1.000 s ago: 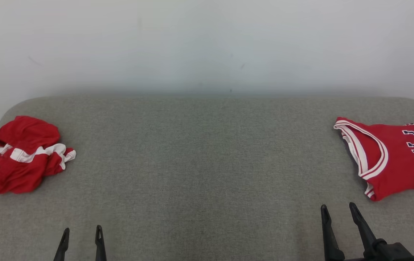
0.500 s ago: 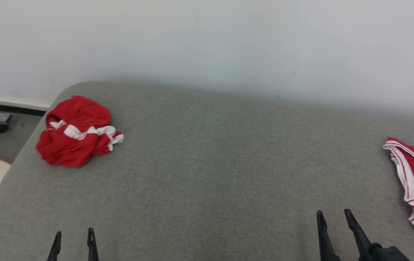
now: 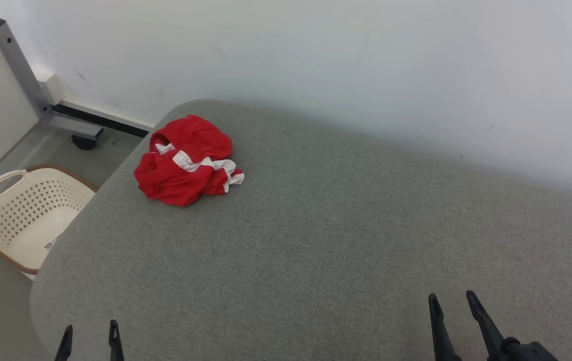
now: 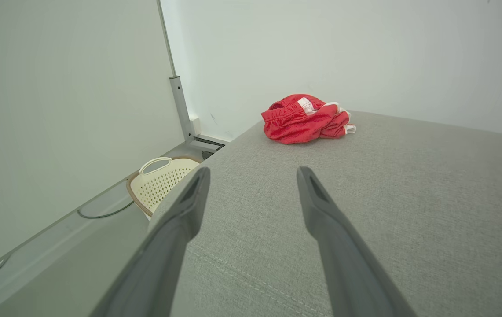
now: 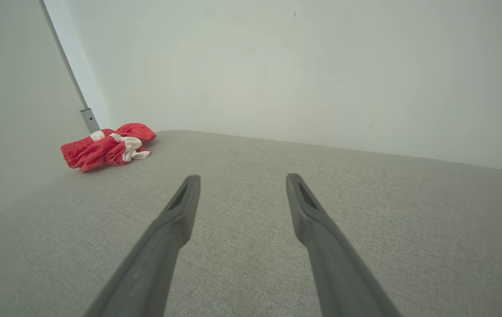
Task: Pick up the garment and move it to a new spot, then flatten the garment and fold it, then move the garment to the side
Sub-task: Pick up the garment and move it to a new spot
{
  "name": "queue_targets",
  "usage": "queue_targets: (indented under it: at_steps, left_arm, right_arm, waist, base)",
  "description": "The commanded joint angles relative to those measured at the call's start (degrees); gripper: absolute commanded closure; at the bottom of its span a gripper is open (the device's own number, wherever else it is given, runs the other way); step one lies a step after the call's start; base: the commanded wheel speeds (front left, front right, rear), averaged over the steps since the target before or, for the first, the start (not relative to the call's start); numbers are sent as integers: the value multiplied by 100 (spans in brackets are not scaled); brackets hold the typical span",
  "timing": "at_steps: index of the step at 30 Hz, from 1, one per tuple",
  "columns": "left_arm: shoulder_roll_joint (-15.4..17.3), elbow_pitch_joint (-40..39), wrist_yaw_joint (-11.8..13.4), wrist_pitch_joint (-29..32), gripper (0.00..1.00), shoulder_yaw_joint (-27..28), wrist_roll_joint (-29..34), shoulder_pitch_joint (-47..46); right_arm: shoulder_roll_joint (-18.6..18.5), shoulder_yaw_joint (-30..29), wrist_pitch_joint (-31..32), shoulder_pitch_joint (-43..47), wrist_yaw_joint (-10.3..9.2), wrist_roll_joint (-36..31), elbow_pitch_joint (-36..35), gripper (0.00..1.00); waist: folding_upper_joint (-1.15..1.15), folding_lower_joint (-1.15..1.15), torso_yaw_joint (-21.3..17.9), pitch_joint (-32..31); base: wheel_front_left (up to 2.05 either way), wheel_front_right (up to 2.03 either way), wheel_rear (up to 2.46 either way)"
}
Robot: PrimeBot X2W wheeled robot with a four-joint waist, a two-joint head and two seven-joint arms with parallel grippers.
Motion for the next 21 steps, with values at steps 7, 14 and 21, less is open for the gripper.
queue_targets:
  at_steps: [7, 14, 21]
  left_arm:
    - [3, -68, 42, -17, 0, 88, 68, 84]
    - [-18, -117, 120, -18, 0, 69, -2, 73]
    - [-27, -117, 183, -17, 0, 93, -102, -40]
  right_arm:
    - [5, 31, 1, 29, 2, 87, -54, 0]
    - [5, 22, 0, -23, 2, 15, -79, 0]
    - [4, 113, 1, -159, 2, -50, -66, 0]
  waist:
    - [0, 0, 410, -9]
    - [0, 0, 490, 84]
    - [0, 0, 368, 221]
  base:
    - [0, 0, 0]
    - [0, 0, 0]
    - [0, 0, 0]
